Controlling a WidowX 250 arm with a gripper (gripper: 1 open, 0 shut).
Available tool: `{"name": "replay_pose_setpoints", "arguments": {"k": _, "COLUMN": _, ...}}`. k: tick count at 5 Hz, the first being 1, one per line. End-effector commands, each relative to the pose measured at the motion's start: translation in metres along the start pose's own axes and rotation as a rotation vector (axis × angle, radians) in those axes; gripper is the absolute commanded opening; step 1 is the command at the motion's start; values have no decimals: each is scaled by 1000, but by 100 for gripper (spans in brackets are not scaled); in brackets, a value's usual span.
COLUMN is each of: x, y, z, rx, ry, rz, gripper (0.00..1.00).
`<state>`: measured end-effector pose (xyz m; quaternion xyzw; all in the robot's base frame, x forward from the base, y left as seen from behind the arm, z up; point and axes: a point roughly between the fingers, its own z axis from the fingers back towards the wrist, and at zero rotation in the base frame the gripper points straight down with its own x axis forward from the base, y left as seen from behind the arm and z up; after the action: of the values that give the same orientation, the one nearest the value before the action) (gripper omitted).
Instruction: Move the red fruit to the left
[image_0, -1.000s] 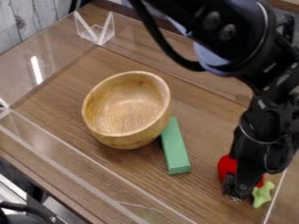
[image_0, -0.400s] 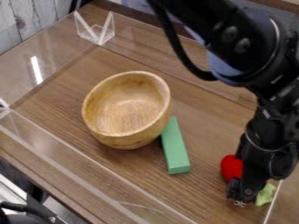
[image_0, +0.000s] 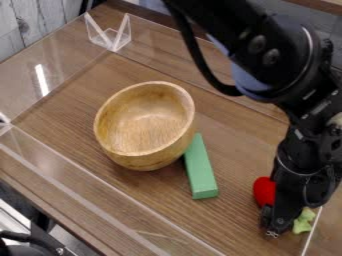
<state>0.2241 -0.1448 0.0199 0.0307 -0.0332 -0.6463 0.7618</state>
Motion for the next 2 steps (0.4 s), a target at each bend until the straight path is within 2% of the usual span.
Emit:
{"name": "replay_pose_setpoints", "arguments": {"k": 1, "x": 2, "y": -10, "z": 3, "rx": -28, "ry": -5, "rz": -33, "gripper": 100}}
{"name": "replay_pose_setpoints", "arguments": {"k": 2, "x": 1, "y": -14, "z": 7, "rx": -39, "ry": -4, "rz": -39, "gripper": 100}}
